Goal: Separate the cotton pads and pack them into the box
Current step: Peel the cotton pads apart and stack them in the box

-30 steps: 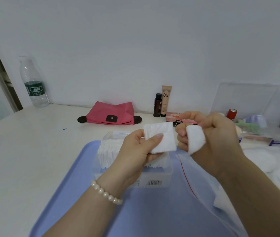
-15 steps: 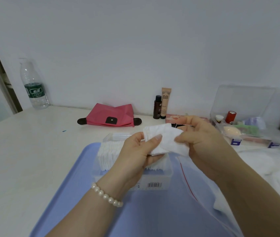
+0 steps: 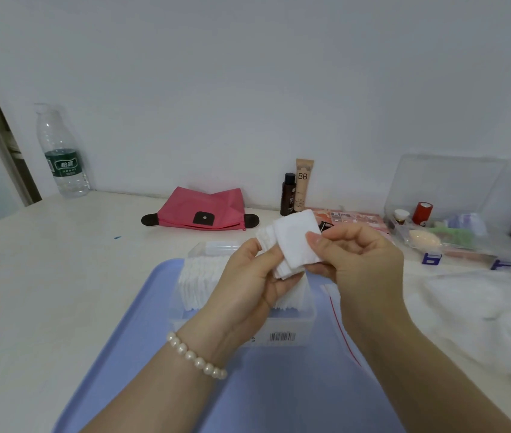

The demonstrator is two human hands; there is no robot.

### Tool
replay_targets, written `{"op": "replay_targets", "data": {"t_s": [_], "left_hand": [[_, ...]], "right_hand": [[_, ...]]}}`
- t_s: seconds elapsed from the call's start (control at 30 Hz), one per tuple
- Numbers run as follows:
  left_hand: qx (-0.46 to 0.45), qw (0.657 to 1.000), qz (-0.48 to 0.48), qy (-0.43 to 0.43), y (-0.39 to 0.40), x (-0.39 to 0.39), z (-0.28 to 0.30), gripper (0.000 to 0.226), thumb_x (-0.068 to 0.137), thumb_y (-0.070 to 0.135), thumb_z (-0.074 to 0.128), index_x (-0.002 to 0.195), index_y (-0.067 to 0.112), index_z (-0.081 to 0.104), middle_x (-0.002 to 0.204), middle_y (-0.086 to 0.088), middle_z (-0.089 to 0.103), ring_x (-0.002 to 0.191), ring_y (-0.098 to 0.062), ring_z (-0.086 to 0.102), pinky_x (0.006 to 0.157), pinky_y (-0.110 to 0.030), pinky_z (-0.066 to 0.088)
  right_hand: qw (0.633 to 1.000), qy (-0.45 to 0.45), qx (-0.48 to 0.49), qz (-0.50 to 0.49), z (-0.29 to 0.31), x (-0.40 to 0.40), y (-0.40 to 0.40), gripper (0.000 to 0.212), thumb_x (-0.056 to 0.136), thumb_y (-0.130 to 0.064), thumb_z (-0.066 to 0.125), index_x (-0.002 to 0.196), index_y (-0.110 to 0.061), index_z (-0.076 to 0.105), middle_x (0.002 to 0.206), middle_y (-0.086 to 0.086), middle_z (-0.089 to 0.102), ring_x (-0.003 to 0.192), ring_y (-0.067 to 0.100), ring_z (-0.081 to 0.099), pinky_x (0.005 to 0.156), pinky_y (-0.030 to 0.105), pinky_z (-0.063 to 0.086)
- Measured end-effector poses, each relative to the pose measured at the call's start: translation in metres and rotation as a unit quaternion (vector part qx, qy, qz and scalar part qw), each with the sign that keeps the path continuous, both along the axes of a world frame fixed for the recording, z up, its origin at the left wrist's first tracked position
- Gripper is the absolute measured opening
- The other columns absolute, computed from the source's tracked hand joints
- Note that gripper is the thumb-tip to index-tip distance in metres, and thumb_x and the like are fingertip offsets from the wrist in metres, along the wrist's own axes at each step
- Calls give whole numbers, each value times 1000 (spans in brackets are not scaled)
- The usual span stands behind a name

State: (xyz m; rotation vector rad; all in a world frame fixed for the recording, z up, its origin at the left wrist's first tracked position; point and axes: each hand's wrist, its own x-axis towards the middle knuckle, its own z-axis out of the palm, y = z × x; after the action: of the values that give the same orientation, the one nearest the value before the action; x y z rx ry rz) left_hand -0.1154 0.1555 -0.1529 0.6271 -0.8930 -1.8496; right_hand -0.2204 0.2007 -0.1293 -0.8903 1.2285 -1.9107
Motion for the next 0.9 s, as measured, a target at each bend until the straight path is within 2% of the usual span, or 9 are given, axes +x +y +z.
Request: {"op": "replay_targets", "data": {"t_s": [0.13, 0.27, 0.37, 0.47, 0.53, 0.6, 0.73, 0.83, 0.9], "left_hand": [[6, 1000, -5, -7, 1, 0, 1, 29, 90, 4, 52, 118, -2, 54, 102, -16, 71, 84, -20, 70, 80, -32, 57], [17, 1000, -9, -2, -1, 1, 0, 34, 93, 11, 50, 123, -5, 51, 110, -20, 67, 92, -26, 67, 87, -38, 54], [26, 999, -25, 12, -1, 1, 2, 40, 95, 25, 48, 124, -2, 53, 114, -20, 66, 100, -29, 66, 86, -38, 55], [9, 999, -41, 25, 2, 2, 5, 50, 80, 43, 52, 109, 4, 62, 105, -17, 70, 96, -28, 68, 81, -35, 57], [-30, 999, -44, 10, 4, 2, 4, 51, 72, 36, 59, 109, 1, 59, 101, -15, 71, 92, -25, 69, 77, -32, 58], [-56, 998, -40, -15, 3, 3, 1, 56, 67, 17, 67, 117, -2, 52, 97, -15, 71, 85, -23, 70, 73, -28, 58], [-72, 996, -52, -32, -4, 7, -3, 60, 63, -1, 67, 120, -2, 50, 103, -22, 68, 85, -29, 69, 78, -31, 58], [-78, 993, -79, -38, -8, 12, -3, 60, 63, -4, 66, 121, -2, 52, 105, -21, 68, 91, -28, 69, 82, -34, 57], [-93, 987, -110, -77, -9, 15, -3, 56, 65, -8, 67, 120, 0, 55, 99, -16, 70, 86, -24, 70, 79, -32, 58]], "right_hand": [[997, 61, -31, -27, -4, 5, 0, 18, 74, 8, 70, 66, -4, 59, 61, 8, 63, 52, 12, 63, 45, 20, 52], [994, 92, -43, -35, -5, 8, 1, 17, 75, 9, 69, 67, -2, 59, 56, 2, 61, 49, 7, 60, 44, 16, 49], [988, 134, -45, -55, -7, 8, 2, 17, 76, 7, 69, 67, -4, 60, 56, 1, 61, 47, 7, 59, 45, 16, 48], [983, 164, -43, -72, -10, 9, 2, 21, 77, 4, 69, 65, -11, 59, 53, -3, 63, 44, 7, 59, 46, 16, 48], [979, 185, -40, -81, -12, 7, 1, 22, 78, 1, 70, 65, -13, 59, 55, 1, 64, 45, 9, 60, 48, 18, 49], [974, 208, -34, -89, -14, 7, 0, 22, 78, 0, 70, 65, -14, 59, 56, 4, 64, 50, 13, 62, 52, 24, 53], [969, 230, -21, -92, -14, 6, -1, 21, 77, -7, 72, 67, -20, 58, 59, 3, 63, 51, 22, 60, 58, 34, 54], [964, 247, 13, -93, -9, 1, -5, 20, 73, -16, 76, 80, -21, 57, 77, -2, 58, 59, 15, 50, 64, 32, 47], [974, 216, 58, -44, -6, -8, -10, 33, 71, -17, 77, 96, -19, 55, 92, 0, 56, 74, 14, 53, 75, 37, 49]]}}
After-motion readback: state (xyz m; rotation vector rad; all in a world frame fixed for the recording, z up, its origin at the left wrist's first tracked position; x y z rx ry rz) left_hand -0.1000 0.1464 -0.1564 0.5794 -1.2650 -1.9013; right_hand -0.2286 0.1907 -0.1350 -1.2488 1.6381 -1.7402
